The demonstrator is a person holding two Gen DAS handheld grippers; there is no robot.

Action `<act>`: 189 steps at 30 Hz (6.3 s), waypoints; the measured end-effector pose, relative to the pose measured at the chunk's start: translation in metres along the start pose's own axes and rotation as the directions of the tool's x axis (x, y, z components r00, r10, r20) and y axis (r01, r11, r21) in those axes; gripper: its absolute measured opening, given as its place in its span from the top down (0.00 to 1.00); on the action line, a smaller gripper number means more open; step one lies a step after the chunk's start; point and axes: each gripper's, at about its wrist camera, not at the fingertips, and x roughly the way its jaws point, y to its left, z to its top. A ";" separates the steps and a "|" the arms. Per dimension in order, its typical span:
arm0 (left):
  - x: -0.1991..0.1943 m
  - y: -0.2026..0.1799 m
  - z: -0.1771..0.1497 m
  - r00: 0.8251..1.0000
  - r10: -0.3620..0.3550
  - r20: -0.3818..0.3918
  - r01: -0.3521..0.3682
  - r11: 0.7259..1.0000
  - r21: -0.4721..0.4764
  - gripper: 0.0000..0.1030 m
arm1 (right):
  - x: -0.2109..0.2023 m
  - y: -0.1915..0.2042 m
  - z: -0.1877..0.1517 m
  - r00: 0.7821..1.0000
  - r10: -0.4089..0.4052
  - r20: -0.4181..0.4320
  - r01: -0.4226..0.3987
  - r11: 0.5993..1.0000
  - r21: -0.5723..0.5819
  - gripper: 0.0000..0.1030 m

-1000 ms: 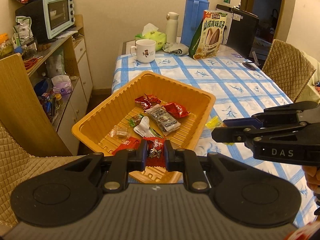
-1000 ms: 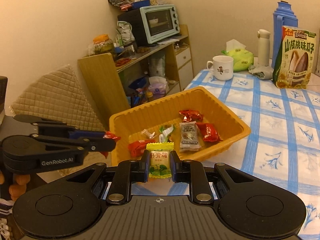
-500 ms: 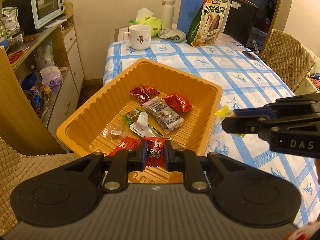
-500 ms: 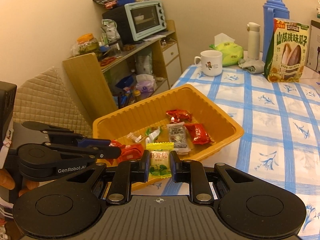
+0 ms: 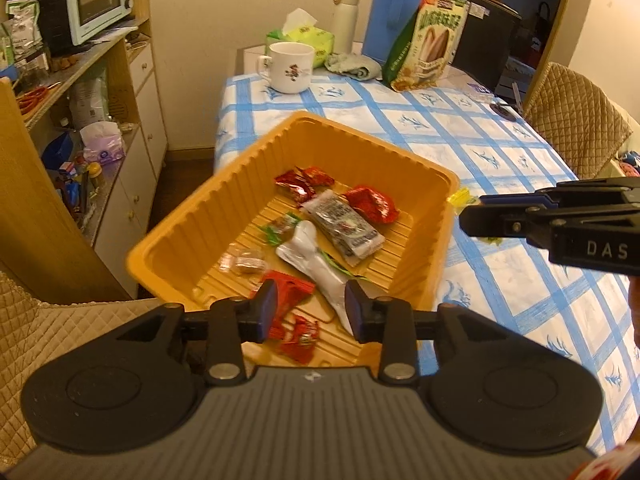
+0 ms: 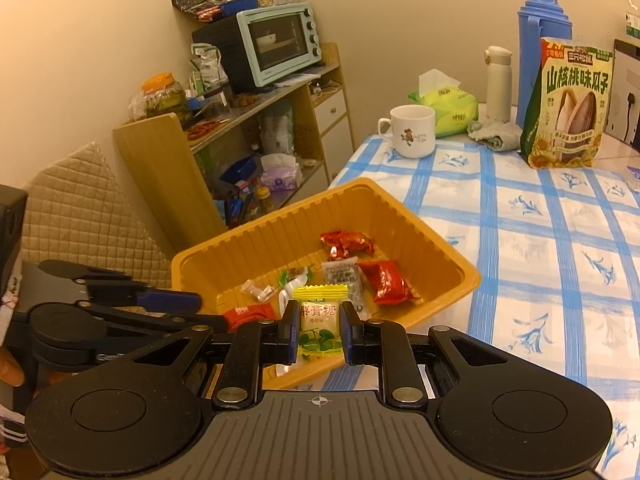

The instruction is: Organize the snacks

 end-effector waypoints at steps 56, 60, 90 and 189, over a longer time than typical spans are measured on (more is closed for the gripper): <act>-0.012 0.034 0.013 1.000 0.014 0.008 -0.014 0.999 -0.038 0.37 | 0.051 0.004 0.003 0.993 -0.092 -0.074 0.093 0.996 0.015 0.14; -0.032 0.021 0.008 0.999 0.019 0.028 -0.018 0.999 -0.035 0.29 | 0.024 0.009 -0.001 0.994 -0.101 -0.039 0.102 0.994 0.030 0.08; -0.146 -0.165 -0.107 0.999 0.030 0.025 -0.030 1.000 -0.008 0.26 | -0.204 -0.017 -0.146 0.986 -0.154 -0.059 0.161 0.974 0.157 0.06; -0.173 -0.257 -0.162 1.000 -0.023 0.016 0.022 0.998 0.057 0.26 | -0.300 -0.031 -0.221 0.976 -0.212 -0.049 0.217 0.950 0.222 0.06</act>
